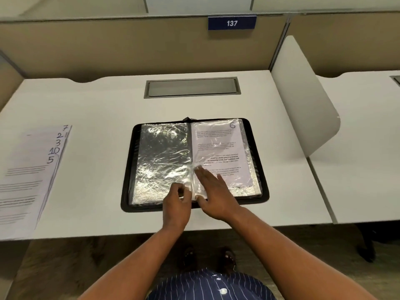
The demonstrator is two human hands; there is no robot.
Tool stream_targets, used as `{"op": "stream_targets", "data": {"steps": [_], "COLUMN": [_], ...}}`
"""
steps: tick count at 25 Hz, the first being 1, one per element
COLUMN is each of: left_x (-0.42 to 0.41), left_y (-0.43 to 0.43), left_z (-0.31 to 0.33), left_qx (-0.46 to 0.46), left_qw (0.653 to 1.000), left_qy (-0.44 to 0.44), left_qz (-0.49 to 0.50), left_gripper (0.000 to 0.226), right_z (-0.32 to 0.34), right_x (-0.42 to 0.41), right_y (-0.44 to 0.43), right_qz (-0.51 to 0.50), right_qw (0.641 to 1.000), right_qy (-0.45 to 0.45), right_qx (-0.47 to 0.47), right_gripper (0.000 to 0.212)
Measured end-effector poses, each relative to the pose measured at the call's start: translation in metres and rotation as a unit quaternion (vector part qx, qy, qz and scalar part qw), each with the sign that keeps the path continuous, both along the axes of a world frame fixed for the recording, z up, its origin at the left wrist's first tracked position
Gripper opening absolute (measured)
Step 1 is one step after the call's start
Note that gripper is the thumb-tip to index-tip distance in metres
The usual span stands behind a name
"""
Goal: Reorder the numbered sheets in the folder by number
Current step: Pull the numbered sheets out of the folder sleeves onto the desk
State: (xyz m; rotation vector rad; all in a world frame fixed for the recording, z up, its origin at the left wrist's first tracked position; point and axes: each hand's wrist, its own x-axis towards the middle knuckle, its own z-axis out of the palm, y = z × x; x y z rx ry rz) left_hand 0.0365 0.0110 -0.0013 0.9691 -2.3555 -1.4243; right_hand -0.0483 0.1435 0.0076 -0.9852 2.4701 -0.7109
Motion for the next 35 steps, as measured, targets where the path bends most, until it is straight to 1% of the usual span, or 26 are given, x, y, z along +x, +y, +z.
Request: {"op": "stream_targets", "data": {"steps": [2,4,7,8,10,12,13,14,16,19,20,22,24,26,29,30,32,35], "left_x": [0.014,0.034,0.061,0.067,0.073,0.074,0.074,0.072,0.065,0.04,0.03,0.007,-0.014,-0.03,-0.046,-0.05,-0.056,-0.059], "left_y": [0.0,-0.002,-0.004,-0.004,-0.003,-0.003,-0.002,-0.001,0.002,0.004,0.006,0.008,0.01,0.011,0.013,0.014,0.014,0.014], "left_z": [-0.004,-0.015,-0.024,-0.025,-0.025,-0.024,-0.023,-0.023,-0.022,-0.016,-0.017,-0.025,-0.032,-0.033,-0.027,-0.026,-0.023,-0.023], "left_qx": [0.002,-0.022,-0.02,-0.013,-0.017,-0.05,-0.069,-0.089,-0.126,-0.133,-0.149,-0.229,-0.271,-0.289,-0.318,-0.323,-0.328,-0.3], "left_qw": [1.0,0.999,0.995,0.993,0.986,0.973,0.966,0.961,0.957,0.956,0.949,0.916,0.894,0.884,0.866,0.863,0.864,0.881], "left_qy": [-0.014,-0.033,-0.078,-0.096,-0.14,-0.18,-0.185,-0.176,-0.127,-0.057,-0.037,-0.014,-0.03,-0.05,-0.045,-0.05,-0.07,-0.092], "left_qz": [0.016,-0.002,-0.06,-0.07,-0.09,-0.134,-0.165,-0.193,-0.23,-0.255,-0.276,-0.328,-0.355,-0.364,-0.384,-0.385,-0.375,-0.354], "left_gripper": [0.007,0.003,0.024,0.027,0.025,0.019,0.019,0.021,0.026,0.034,0.036,0.042,0.048,0.046,0.022,0.019,0.024,0.026], "right_z": [0.005,0.007,0.008,0.008,0.011,0.013,0.013,0.013,0.011,0.007,0.005,-0.001,-0.008,-0.015,-0.023,-0.024,-0.025,-0.024], "right_x": [0.004,0.009,0.017,0.02,0.024,0.029,0.032,0.033,0.031,0.024,0.021,0.015,0.012,0.013,0.019,0.021,0.025,0.031], "right_y": [-0.022,-0.043,-0.066,-0.072,-0.08,-0.084,-0.083,-0.08,-0.066,-0.031,-0.017,0.012,0.039,0.061,0.085,0.09,0.097,0.1], "right_qz": [0.049,0.101,0.169,0.188,0.213,0.225,0.223,0.213,0.169,0.058,0.019,-0.053,-0.11,-0.148,-0.19,-0.2,-0.217,-0.231], "right_qw": [0.999,0.994,0.983,0.979,0.972,0.969,0.97,0.973,0.984,0.998,0.999,0.998,0.994,0.989,0.982,0.979,0.975,0.971], "right_qy": [-0.012,-0.03,-0.059,-0.066,-0.082,-0.09,-0.086,-0.077,-0.053,-0.025,-0.014,0.002,0.006,0.008,0.021,0.028,0.046,0.061], "right_qx": [0.0,0.009,0.035,0.046,0.058,0.055,0.046,0.032,0.003,-0.027,-0.028,-0.025,-0.022,-0.011,-0.014,-0.016,-0.021,-0.026], "right_gripper": [0.086,0.085,0.091,0.094,0.096,0.093,0.091,0.088,0.082,0.075,0.074,0.071,0.068,0.063,0.056,0.054,0.053,0.052]}}
